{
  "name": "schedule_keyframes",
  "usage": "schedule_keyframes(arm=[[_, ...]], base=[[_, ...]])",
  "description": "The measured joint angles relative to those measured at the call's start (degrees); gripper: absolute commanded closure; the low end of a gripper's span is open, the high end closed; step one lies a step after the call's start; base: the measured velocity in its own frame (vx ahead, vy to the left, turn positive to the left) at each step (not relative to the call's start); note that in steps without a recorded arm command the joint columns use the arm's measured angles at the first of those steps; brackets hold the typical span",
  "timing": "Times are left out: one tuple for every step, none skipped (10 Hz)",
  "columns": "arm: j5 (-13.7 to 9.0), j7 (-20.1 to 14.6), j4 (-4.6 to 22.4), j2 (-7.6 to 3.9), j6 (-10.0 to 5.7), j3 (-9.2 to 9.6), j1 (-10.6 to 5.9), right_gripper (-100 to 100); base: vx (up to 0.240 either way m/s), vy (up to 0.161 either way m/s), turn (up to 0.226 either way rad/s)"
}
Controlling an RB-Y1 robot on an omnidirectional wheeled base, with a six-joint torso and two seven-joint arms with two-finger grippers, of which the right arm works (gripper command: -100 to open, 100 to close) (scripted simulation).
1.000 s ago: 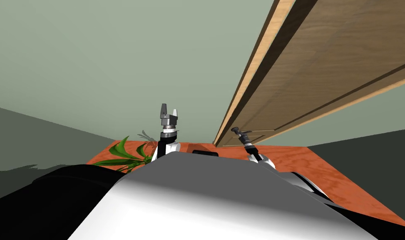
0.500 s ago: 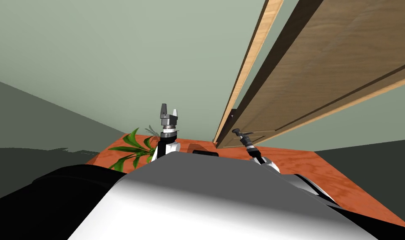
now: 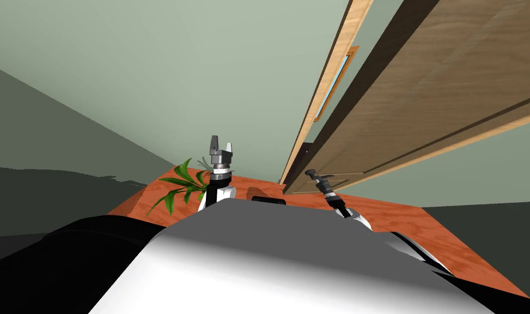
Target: Pull the door open
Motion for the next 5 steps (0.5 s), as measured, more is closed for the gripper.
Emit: schedule_keyframes(arm=[[-0.06,-0.12,0.42,-0.22,-0.75,0.04,0.22,100],[-0.1,-0.17,0.87,-0.29,-1.67,0.14,0.48,100],[-0.13,-0.37,1.18,-0.62,-2.49,0.26,0.81,100],[-0.21,-0.49,1.41,-0.91,-3.23,0.32,1.28,100],[-0.19,-0.58,3.06,-0.98,-4.73,0.47,1.06,100]], base=[[-0.207,-0.132,0.173],[-0.228,-0.115,0.215],[-0.227,-0.112,0.221],[-0.227,-0.112,0.199],[-0.22,-0.108,0.188]])
